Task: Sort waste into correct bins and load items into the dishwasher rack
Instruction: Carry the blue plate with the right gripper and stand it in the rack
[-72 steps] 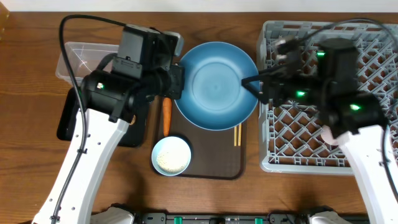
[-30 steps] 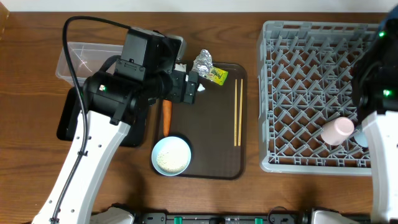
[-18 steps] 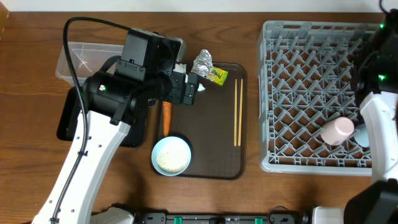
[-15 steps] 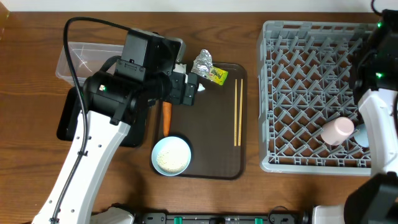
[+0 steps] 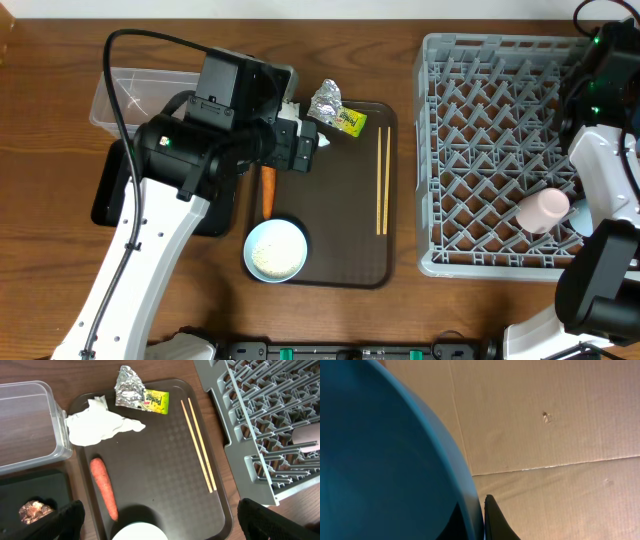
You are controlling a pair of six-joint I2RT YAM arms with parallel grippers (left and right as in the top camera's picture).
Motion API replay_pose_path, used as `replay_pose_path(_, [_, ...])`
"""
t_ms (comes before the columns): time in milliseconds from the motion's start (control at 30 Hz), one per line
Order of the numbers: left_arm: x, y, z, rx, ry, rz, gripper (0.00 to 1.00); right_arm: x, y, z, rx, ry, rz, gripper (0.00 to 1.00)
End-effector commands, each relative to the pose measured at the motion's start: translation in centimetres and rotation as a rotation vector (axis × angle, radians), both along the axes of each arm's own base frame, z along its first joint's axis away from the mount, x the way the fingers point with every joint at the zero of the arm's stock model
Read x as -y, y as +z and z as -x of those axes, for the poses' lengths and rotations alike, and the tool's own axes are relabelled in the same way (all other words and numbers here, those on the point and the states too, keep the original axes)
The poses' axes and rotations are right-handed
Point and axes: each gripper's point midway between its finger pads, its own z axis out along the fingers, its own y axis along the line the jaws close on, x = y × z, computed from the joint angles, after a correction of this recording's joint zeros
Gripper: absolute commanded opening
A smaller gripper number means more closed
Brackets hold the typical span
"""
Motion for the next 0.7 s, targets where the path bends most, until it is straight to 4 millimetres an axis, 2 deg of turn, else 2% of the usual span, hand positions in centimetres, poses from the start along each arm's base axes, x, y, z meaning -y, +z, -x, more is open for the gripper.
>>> replay_pose_path(0, [-0.1,0.1,-0.1,0.006,-0.005,-0.006,0.98,0.8,-0.7,-0.1,-0.023,-0.018,0.002,0.01])
replay_pose_path(167, [-0.1,0.1,-0.1,0.006,-0.005,-0.006,0.98,1.1,-2.3,-0.5,-0.051,-0.022,-0.007,0.01])
replay_pose_path(267, [-0.1,0.0,0.0,0.002,-0.005,-0.007,0.98,1.7,-2.2,-0.3,-0.046,-0.029,-0.003,0.01])
replay_pose_path(467, [-0.1,0.0,0.0,-0.001,-0.005,-0.009,0.98,2.9,-0.2,-0.2,-0.059,-0.036,0.066,0.01])
replay_pose_path(667, [-0.1,0.0,0.0,-0.001,-0.005,-0.009,0.98,2.4,-1.3,-0.2,-0.106,-0.023,0.043,0.01])
